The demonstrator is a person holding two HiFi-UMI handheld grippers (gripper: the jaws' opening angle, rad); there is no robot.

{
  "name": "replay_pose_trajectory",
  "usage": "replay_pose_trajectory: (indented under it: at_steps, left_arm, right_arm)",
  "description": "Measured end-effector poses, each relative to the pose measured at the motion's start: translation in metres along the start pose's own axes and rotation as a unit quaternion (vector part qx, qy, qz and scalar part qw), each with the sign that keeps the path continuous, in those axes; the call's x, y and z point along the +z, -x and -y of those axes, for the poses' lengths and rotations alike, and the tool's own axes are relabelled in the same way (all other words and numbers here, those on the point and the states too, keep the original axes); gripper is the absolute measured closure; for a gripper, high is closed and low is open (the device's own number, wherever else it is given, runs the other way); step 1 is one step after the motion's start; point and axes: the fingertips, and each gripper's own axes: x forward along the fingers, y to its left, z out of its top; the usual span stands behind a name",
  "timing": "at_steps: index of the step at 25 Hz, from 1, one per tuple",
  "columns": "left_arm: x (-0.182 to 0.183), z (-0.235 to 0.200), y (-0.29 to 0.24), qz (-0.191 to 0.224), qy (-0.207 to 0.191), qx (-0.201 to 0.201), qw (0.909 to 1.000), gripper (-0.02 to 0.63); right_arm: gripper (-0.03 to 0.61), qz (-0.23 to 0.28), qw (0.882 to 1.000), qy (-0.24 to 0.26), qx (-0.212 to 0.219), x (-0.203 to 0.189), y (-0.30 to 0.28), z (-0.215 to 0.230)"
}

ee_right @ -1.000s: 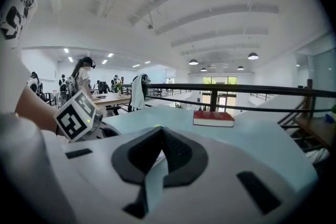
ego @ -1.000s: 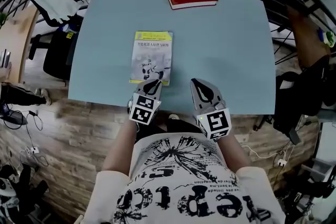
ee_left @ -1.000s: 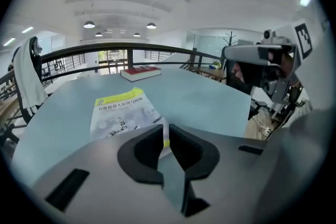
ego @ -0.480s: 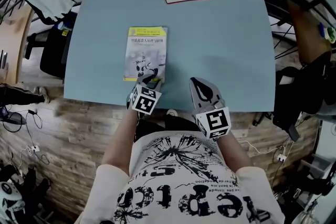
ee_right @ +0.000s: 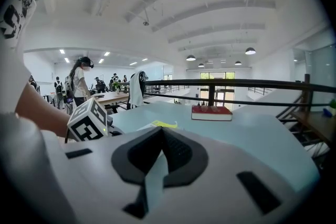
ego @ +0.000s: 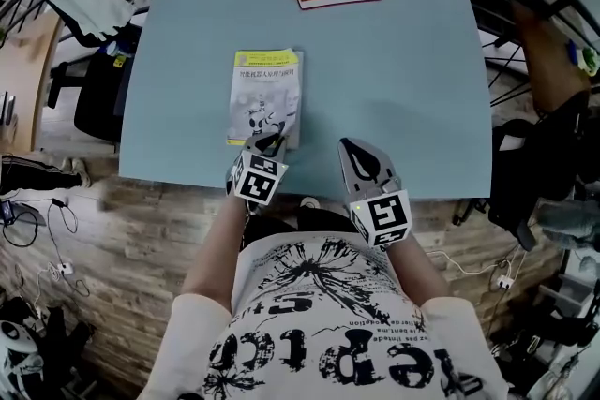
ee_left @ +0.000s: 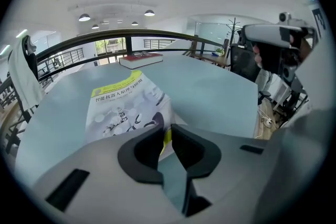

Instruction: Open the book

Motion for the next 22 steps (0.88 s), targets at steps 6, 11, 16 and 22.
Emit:
replay_pose_trajectory:
  at_steps: [6,11,16,22]
  left_arm:
    - [0.011,-0.012,0.031,0.027,-0.015,0.001,0.9995,0.555]
    - [0.018,-0.037,0.066,0.058,-0.017,0.007,0.9982,0.572]
    - [0.009,-0.069,0.097,0.074,0.003,0.011,0.9972,0.574]
    - [-0.006,-0.107,0.122,0.080,0.020,0.025,0.9963,0.574]
  right_arm:
    - [0.568,0.013,1.000,0.006,-0.008,0.018,-0.008,-0.020]
    - [0.568,0.019,1.000,0.011,-0.011,0.033,-0.020,-0.045]
    - [0.568,0.020,1.000,0.016,-0.009,0.045,-0.033,-0.077]
    - [0.568,0.021,1.000,0.022,-0.008,0.055,-0.049,-0.110]
